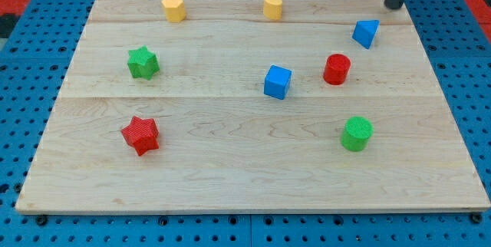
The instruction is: Place the red star vertically below the green star
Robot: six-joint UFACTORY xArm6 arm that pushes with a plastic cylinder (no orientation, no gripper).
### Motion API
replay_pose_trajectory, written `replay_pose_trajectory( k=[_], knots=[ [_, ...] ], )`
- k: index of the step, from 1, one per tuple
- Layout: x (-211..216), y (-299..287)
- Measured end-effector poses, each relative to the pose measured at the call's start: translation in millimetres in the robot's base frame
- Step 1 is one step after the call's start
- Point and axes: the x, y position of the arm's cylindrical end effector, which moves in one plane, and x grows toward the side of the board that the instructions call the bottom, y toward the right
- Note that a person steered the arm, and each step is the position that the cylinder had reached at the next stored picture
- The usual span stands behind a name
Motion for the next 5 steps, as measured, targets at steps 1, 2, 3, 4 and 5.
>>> replay_pose_trajectory(
  k=[1, 2, 3, 4, 5],
  knots=[
    [47, 50],
    [122, 85],
    [250, 41],
    [309, -71],
    [274, -204]
  ],
)
